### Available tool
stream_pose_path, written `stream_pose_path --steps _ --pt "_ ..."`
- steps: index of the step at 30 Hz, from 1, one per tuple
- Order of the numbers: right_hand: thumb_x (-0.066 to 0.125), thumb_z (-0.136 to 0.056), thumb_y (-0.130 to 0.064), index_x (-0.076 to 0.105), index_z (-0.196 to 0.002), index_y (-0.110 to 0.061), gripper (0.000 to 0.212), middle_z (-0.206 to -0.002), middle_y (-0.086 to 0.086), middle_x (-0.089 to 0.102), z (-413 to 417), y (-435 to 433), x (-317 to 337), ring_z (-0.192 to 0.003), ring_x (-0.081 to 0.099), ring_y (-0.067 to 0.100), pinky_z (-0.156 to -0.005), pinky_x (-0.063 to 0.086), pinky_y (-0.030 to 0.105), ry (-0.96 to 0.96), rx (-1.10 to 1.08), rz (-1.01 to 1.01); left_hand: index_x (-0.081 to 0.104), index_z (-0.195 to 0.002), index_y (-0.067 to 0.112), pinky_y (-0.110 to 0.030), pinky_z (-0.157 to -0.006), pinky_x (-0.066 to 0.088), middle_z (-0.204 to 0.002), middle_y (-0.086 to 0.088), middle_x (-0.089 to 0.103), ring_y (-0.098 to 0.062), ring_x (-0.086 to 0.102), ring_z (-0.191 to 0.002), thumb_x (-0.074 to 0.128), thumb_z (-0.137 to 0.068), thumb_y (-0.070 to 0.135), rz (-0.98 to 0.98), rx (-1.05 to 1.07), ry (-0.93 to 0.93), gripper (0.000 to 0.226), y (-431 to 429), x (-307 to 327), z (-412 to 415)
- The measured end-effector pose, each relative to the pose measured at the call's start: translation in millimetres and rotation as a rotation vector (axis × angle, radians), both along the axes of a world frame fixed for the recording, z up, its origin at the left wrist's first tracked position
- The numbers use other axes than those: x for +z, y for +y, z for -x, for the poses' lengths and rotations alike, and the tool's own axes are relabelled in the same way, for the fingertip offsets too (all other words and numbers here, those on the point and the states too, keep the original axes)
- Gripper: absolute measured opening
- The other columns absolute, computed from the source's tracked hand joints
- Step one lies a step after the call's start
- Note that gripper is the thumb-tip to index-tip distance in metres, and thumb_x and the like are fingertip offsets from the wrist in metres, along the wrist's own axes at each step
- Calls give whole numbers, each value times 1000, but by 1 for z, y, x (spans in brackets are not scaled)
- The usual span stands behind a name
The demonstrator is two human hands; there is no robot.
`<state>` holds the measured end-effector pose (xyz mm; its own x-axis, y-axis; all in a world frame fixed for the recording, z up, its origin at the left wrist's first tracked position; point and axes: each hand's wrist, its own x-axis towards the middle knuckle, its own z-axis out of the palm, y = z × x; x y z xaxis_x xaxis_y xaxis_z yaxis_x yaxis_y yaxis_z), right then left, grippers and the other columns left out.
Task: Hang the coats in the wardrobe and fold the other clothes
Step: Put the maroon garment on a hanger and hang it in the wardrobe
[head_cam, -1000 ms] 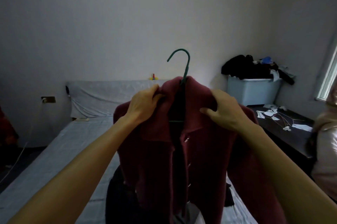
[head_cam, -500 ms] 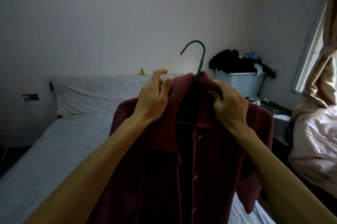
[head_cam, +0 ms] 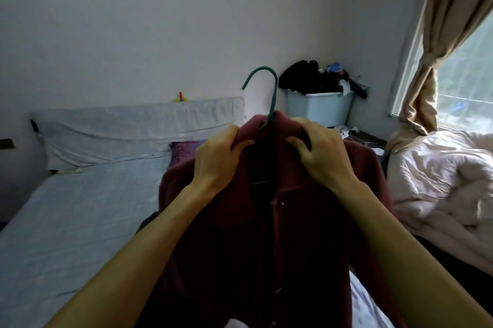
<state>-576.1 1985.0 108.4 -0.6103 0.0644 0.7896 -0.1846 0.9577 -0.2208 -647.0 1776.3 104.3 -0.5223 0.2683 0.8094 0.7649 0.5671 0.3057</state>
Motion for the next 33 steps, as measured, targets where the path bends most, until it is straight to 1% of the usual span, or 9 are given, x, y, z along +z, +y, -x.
stream_pose_path --steps 5,9,11,14,19,22,25,29,33 --pt "48 -91 -44 46 -135 -15 53 -114 6 58 -54 -6 -3 -106 53 22 -98 35 38 52 -200 7 60 -88 11 -28 -59 32 -75 -5 65 -26 59 -66 61 -88 41 -20 -89 55 29 14 5 -29" --pt "50 -92 -40 45 -134 -15 49 -122 6 52 -103 -17 0 -113 48 19 -101 34 34 155 -323 24 60 -90 14 -25 -60 30 -78 -1 64 -13 48 -64 59 -89 39 -48 -221 48 26 23 14 -54" --pt "51 -92 -37 48 -132 -14 46 -122 5 53 -129 -21 0 -115 48 19 -102 35 34 173 -380 4 60 -92 14 -27 -59 32 -79 -2 65 -14 51 -65 57 -90 41 -46 -272 55 26 32 14 -65" --pt "52 -92 -34 50 -130 -15 43 -121 5 56 -164 -21 -2 -113 50 20 -99 36 34 138 -459 0 61 -94 15 -33 -60 44 -82 -3 67 -23 60 -71 56 -90 42 -58 -340 52 28 45 11 -85" --pt "52 -91 -35 51 -130 -15 44 -125 5 56 -222 -4 -10 -117 50 22 -103 39 41 59 -567 40 63 -96 17 -34 -61 48 -82 -1 67 -20 61 -71 58 -89 40 -87 -464 33 25 76 0 -123" --pt "51 -91 -36 49 -133 -16 47 -128 6 55 -255 11 -15 -119 49 23 -106 37 40 20 -643 40 65 -98 17 -27 -60 42 -82 0 69 -19 62 -69 61 -87 39 -91 -503 55 24 98 -3 -153" --pt "54 -93 -31 44 -138 -16 49 -132 7 54 -284 28 -22 -122 48 23 -107 36 40 14 -664 97 66 -98 17 -25 -59 37 -80 -1 69 -18 61 -66 64 -86 36 -114 -541 66 23 118 -4 -186" --pt "51 -94 -32 41 -140 -15 49 -134 6 53 -328 56 -32 -123 49 23 -107 36 44 32 -721 115 65 -96 17 -31 -60 45 -79 -1 69 -20 62 -66 62 -87 40 -115 -585 36 25 153 -7 -230" --pt "51 -95 -31 42 -139 -16 47 -130 6 55 -385 86 -41 -119 51 23 -106 38 44 63 -790 144 65 -102 18 -36 -66 48 -86 -2 70 -24 63 -73 59 -88 43 -83 -638 17 29 197 -14 -282"
